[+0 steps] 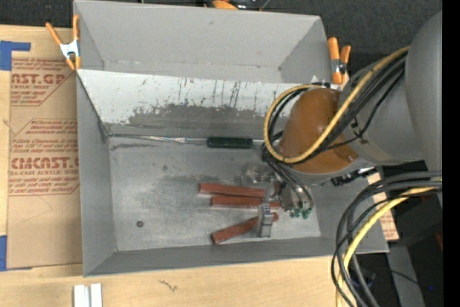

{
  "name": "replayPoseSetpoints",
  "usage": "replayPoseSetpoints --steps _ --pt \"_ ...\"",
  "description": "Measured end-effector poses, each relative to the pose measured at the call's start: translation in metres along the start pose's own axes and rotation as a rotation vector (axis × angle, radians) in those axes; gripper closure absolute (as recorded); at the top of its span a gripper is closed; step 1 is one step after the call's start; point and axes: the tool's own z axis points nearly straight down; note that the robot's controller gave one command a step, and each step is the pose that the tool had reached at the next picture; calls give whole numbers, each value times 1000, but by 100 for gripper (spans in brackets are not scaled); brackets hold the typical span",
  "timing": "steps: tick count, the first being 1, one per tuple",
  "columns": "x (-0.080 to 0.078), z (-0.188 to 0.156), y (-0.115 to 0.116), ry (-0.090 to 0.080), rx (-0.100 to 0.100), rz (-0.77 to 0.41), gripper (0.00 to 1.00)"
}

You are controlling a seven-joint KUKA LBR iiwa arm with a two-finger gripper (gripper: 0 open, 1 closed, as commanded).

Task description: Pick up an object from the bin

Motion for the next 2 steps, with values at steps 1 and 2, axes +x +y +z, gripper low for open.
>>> replayPoseSetpoints --steps 1,2 --pt "-4 -5 -2 -9 2 1 100" --pt "-19 -135 -10 -18 3 -31 100"
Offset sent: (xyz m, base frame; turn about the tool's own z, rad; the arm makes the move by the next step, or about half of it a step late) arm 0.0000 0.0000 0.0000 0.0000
